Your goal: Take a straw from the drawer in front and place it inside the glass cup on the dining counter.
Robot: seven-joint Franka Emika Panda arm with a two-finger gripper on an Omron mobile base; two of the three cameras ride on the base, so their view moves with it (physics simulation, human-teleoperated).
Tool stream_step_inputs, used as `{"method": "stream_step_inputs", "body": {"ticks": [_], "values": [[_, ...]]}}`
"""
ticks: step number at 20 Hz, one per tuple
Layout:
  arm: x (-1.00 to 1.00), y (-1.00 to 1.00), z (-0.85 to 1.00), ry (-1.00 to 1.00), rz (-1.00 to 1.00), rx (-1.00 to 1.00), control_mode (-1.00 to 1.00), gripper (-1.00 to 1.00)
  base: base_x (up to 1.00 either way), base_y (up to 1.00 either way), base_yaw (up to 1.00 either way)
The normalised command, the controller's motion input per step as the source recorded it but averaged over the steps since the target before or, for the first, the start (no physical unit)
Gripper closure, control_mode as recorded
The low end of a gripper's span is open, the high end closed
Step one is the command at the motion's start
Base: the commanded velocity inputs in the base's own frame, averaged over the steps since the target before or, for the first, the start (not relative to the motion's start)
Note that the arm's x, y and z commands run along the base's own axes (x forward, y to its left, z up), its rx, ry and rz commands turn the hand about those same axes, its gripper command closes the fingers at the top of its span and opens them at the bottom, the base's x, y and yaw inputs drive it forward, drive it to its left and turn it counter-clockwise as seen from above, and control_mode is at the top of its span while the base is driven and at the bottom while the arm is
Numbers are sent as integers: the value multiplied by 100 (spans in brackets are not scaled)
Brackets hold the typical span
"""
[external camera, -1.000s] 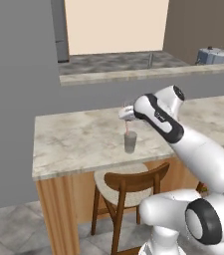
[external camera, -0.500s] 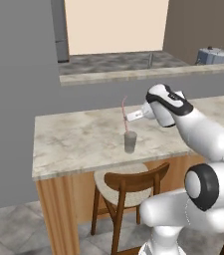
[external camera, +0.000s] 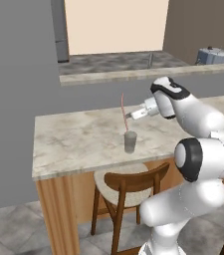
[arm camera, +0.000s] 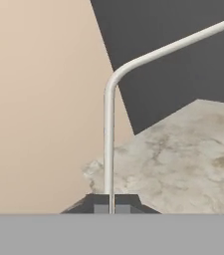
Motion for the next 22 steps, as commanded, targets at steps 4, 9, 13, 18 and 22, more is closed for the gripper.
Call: {"method": "stream_step_inputs", "body": {"ticks": [4, 9, 13, 18, 22], "values": [[8, 0, 0, 0, 2, 5, -100, 100, 0, 0, 0], [13, 0, 0, 0, 2, 9, -100, 100, 0, 0, 0], [1, 0, -2, 0, 0, 5, -100, 100, 0, 0, 0], [4, -28, -14, 0, 0, 5, -100, 100, 0, 0, 0], [1, -41, -5, 0, 0, 1, -100, 100, 0, 0, 0]]}}
